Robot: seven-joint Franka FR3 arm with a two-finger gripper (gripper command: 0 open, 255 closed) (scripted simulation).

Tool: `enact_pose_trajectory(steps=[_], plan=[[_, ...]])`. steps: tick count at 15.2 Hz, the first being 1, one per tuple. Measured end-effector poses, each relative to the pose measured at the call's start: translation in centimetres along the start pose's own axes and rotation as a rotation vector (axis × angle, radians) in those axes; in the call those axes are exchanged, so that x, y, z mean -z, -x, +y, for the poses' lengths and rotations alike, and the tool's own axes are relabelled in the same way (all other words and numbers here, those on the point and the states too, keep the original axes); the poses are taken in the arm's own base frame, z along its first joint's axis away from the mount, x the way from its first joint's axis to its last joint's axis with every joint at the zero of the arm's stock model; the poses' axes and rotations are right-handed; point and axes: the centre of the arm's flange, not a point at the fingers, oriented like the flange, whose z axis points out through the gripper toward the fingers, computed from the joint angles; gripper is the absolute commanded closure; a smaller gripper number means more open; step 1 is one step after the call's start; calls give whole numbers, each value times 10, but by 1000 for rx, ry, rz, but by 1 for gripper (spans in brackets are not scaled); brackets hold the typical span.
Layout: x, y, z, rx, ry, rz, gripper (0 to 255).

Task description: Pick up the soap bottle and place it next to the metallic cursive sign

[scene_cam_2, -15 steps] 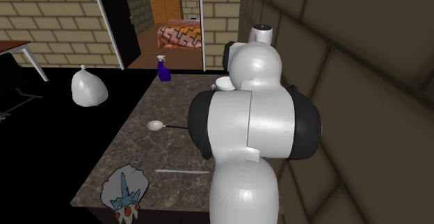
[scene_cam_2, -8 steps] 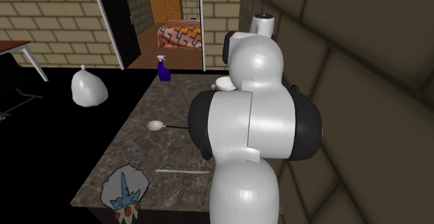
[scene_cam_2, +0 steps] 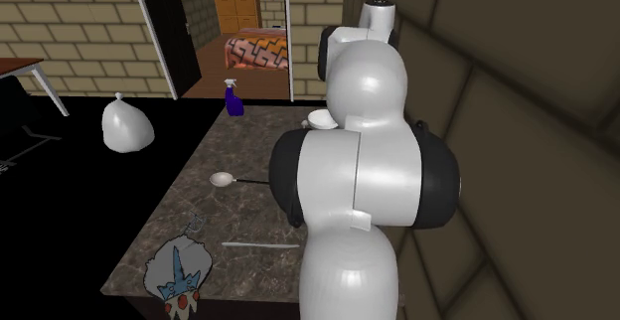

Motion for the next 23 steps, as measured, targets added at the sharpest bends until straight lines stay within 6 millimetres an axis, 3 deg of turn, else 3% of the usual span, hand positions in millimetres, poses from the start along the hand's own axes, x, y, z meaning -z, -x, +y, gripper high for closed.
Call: enact_pose_trajectory(steps=[14,16,23], plan=[[70,-17,3,0,0,0,255],[74,-14,-12,0,0,0,255],[85,10,-97,1,0,-1,255]])
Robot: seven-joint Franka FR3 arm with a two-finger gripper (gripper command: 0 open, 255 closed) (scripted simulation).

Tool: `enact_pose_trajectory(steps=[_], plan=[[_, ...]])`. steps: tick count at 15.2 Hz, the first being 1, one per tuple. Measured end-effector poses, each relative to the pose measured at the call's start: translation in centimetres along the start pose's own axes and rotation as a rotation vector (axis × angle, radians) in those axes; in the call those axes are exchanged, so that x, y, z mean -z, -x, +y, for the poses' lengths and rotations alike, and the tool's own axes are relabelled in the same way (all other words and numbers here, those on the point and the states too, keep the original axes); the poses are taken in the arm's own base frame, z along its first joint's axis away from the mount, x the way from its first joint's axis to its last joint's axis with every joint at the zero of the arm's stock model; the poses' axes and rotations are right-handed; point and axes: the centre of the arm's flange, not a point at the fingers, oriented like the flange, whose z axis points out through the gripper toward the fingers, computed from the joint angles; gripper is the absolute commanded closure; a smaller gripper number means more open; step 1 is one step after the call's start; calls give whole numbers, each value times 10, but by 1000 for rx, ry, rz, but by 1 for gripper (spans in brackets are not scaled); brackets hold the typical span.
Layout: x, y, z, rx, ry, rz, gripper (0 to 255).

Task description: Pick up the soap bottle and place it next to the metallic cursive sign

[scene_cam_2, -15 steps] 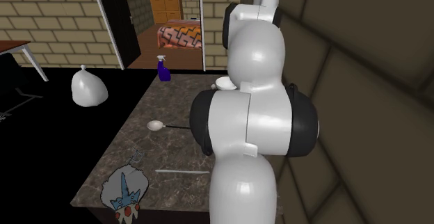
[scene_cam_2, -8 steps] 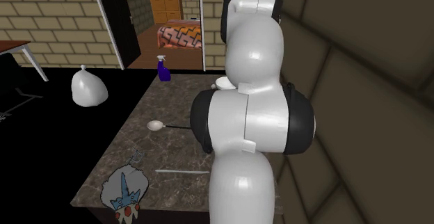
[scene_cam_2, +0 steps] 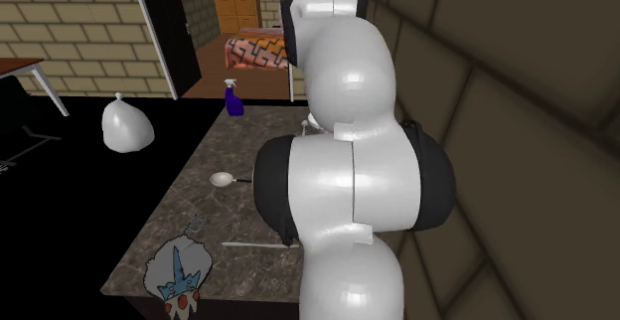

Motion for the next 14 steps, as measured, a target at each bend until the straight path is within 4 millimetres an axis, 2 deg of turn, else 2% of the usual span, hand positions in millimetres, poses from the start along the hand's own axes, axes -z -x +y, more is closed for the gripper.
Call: enact_pose_trajectory(steps=[3,10,14], plan=[[2,17,-39,1,0,0,255],[12,38,-127,0,0,0,255],[14,57,-177,1,1,0,255]])
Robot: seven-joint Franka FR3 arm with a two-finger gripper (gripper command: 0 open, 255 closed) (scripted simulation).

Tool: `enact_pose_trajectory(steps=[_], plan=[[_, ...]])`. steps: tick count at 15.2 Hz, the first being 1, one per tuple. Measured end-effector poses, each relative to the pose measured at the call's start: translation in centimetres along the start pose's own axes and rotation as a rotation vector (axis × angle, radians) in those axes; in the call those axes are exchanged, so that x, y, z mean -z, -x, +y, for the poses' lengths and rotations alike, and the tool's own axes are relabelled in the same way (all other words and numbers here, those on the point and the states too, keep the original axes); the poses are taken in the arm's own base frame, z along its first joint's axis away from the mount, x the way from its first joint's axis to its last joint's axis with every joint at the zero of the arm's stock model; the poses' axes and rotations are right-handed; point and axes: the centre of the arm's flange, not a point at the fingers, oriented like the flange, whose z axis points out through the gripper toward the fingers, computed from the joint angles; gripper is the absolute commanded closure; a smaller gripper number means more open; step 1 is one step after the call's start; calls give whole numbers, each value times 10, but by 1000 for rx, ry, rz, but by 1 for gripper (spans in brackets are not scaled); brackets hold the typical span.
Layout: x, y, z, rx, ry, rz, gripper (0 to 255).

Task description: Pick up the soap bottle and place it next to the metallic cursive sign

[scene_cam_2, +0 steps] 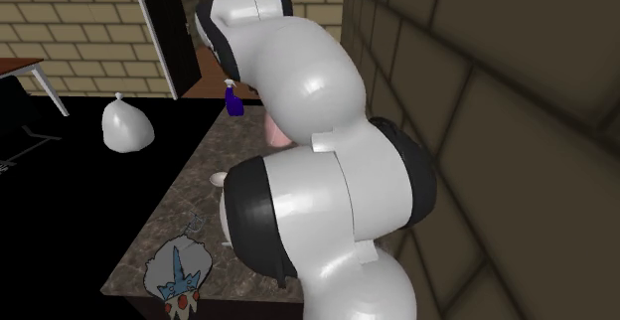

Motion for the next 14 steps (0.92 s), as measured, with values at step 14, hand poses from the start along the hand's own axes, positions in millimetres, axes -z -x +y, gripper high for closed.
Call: enact_pose_trajectory(steps=[14], plan=[[18,56,-175,-1,0,0,255]])
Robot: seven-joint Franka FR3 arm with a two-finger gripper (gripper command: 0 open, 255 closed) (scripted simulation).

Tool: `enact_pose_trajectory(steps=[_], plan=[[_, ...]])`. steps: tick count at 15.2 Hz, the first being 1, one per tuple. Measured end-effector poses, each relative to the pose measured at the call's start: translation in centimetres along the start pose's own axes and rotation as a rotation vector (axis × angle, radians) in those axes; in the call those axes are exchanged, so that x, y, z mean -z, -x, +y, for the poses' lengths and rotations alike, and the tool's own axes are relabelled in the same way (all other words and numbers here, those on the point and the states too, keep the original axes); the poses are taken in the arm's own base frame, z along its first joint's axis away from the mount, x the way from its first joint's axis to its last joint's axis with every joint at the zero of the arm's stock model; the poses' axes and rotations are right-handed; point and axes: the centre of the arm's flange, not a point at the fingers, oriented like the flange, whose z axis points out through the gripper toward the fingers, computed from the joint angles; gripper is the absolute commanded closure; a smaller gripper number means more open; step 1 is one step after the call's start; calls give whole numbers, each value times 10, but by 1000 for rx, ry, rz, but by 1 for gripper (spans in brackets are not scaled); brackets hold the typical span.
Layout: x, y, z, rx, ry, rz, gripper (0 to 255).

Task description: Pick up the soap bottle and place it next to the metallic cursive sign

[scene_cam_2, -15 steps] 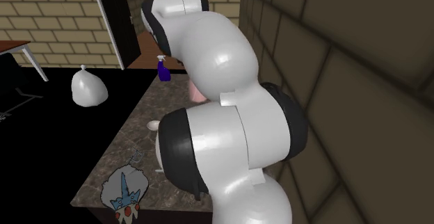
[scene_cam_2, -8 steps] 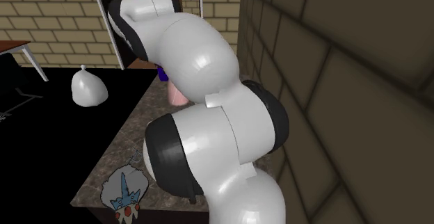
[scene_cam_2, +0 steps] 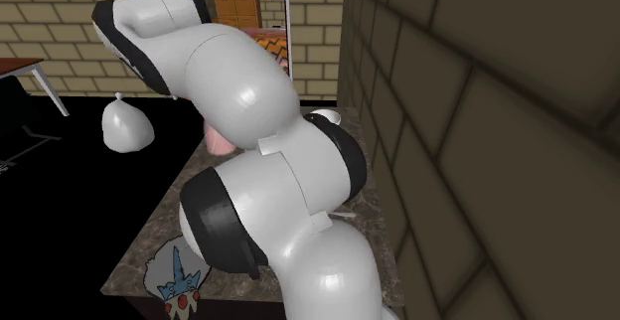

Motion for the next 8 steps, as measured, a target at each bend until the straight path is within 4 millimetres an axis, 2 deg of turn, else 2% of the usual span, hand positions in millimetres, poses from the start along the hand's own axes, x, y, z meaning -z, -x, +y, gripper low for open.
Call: enact_pose_trajectory(steps=[5,8], plan=[[1,16,-57,0,0,0,255],[-11,21,-62,-1,0,0,255]])
